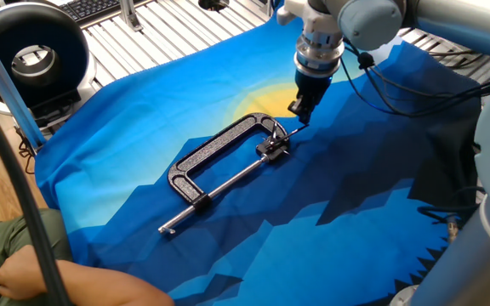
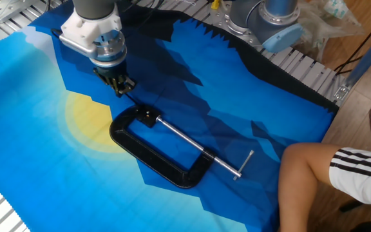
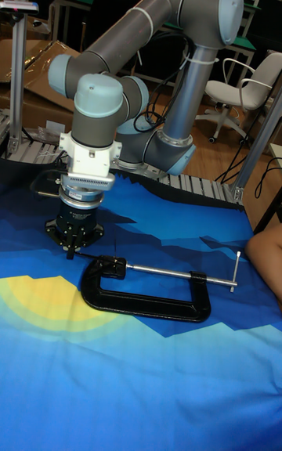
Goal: Turn the hands of a clock
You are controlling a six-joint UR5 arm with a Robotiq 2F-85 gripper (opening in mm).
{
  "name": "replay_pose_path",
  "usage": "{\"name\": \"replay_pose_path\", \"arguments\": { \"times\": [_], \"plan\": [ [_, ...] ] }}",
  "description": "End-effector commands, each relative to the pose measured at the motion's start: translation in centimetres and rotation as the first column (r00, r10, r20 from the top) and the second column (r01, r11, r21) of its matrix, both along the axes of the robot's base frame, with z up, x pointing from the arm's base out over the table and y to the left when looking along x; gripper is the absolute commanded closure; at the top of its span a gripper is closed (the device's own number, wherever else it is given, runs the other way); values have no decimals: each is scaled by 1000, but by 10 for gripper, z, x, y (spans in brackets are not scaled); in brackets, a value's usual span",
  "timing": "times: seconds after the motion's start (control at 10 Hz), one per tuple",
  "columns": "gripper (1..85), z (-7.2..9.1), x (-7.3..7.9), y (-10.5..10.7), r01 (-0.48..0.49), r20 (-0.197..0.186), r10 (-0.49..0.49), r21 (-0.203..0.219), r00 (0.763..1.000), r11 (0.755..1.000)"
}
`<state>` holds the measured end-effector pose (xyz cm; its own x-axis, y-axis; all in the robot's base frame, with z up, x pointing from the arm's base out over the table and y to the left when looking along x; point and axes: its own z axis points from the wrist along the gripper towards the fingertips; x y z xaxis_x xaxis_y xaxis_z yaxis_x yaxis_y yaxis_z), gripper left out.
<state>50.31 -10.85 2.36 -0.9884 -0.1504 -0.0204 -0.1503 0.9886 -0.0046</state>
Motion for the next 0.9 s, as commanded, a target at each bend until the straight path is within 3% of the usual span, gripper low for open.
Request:
{"name": "replay_pose_path", "arguments": {
  "times": [0.0,0.2,0.8],
  "plan": [
    [843,2,6,7,7,19,-7,0,1000,1000],
    [843,3,14,14,5,31,-5,-2,999,1000],
    [843,-11,-3,11,12,31,-13,29,999,1000]
  ]
}}
